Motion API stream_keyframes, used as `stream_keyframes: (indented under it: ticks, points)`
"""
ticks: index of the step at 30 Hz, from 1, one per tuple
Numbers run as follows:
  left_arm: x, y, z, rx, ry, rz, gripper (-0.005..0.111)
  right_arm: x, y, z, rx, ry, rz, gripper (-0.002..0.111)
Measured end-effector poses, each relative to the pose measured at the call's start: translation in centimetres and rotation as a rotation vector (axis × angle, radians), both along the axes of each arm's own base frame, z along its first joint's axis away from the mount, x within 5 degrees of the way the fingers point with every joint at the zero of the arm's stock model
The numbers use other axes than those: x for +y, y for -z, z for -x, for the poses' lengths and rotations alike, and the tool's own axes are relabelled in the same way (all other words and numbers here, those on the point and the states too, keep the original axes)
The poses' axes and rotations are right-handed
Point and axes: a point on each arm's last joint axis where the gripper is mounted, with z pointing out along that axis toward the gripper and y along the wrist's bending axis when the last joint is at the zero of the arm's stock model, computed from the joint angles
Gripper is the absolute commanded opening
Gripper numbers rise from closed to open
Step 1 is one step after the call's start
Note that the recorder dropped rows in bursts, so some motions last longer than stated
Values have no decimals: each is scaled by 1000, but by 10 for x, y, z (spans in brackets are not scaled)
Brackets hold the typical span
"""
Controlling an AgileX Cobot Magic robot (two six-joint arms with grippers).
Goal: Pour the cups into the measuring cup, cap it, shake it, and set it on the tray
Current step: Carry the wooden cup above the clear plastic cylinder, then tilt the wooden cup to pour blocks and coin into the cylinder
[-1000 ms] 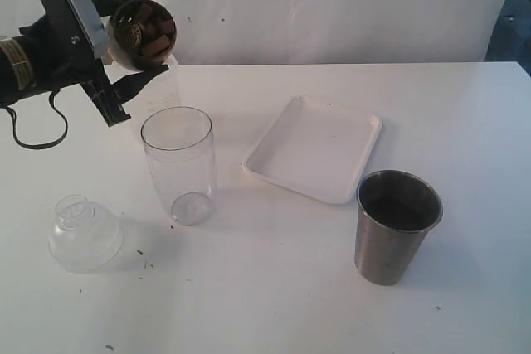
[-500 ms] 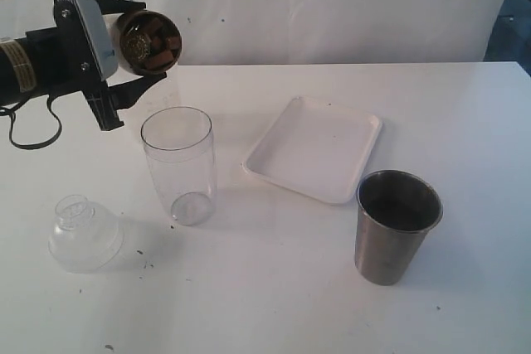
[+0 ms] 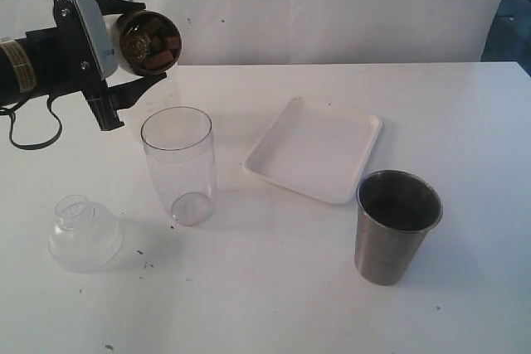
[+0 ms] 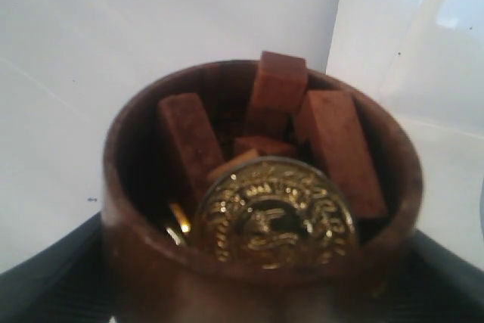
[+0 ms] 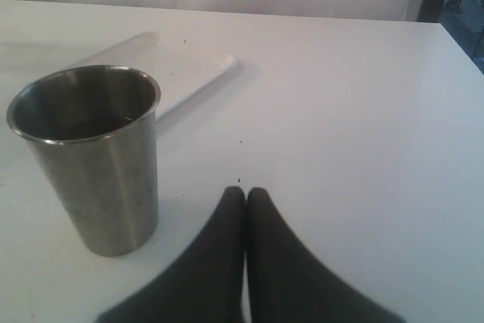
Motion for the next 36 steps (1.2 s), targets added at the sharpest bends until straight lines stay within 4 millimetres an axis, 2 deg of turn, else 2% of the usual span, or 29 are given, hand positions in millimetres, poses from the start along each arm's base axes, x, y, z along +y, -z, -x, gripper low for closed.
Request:
stream_keyframes:
  ticks: [11, 21, 29, 36]
  points:
    - [-3, -4, 2, -158, 66, -94, 0, 0, 0, 0, 0, 0, 0, 0]
    - [-5, -3, 4, -183, 106, -135, 0, 0, 0, 0, 0, 0, 0, 0]
    - [-6, 18, -2, -195, 131, -212, 0, 0, 0, 0, 0, 0, 0, 0]
    - [-9, 16, 0, -365, 193, -312, 0, 0, 0, 0, 0, 0, 0, 0]
